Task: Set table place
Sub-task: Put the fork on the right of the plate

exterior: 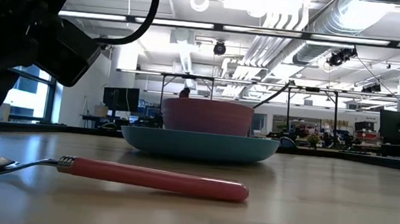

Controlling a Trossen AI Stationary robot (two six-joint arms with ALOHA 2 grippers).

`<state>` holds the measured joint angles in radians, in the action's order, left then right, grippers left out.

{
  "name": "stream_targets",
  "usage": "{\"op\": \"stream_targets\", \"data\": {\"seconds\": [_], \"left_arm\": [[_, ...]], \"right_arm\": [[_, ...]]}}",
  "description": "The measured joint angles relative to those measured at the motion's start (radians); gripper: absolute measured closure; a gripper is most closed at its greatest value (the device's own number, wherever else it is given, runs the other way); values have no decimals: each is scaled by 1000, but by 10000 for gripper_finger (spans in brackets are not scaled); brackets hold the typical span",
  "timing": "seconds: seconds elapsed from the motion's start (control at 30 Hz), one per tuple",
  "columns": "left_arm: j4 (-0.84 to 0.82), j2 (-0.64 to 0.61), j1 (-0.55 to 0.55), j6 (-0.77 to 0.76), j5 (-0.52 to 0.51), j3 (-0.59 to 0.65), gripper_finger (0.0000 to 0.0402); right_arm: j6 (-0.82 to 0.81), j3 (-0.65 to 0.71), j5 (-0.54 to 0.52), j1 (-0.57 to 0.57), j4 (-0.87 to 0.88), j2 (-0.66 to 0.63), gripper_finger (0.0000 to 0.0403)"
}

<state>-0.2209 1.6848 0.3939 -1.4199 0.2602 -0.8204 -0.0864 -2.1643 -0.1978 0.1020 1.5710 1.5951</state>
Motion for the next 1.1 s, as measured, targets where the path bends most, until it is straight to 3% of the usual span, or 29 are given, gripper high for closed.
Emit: {"op": "stream_targets", "data": {"seconds": [0.17, 0.33, 0.43, 0.73, 1.1], "left_arm": [[-12, -8, 0, 8, -8, 0, 399], [-42, -34, -1, 19, -34, 1, 401], [-72, -62, -1, 21, -66, 2, 401], [-282, -194, -1, 35, -170, -31, 401], [-306, -177, -2, 52, -176, -31, 401]], "right_arm": [[1, 0, 20, 0, 0, 0, 402], [4, -1, 275, 7, -27, 15, 402], [8, -1, 372, 1, -34, 47, 402], [34, 0, 378, -4, -46, 128, 402], [-1, 0, 373, -5, -46, 119, 402]]}}
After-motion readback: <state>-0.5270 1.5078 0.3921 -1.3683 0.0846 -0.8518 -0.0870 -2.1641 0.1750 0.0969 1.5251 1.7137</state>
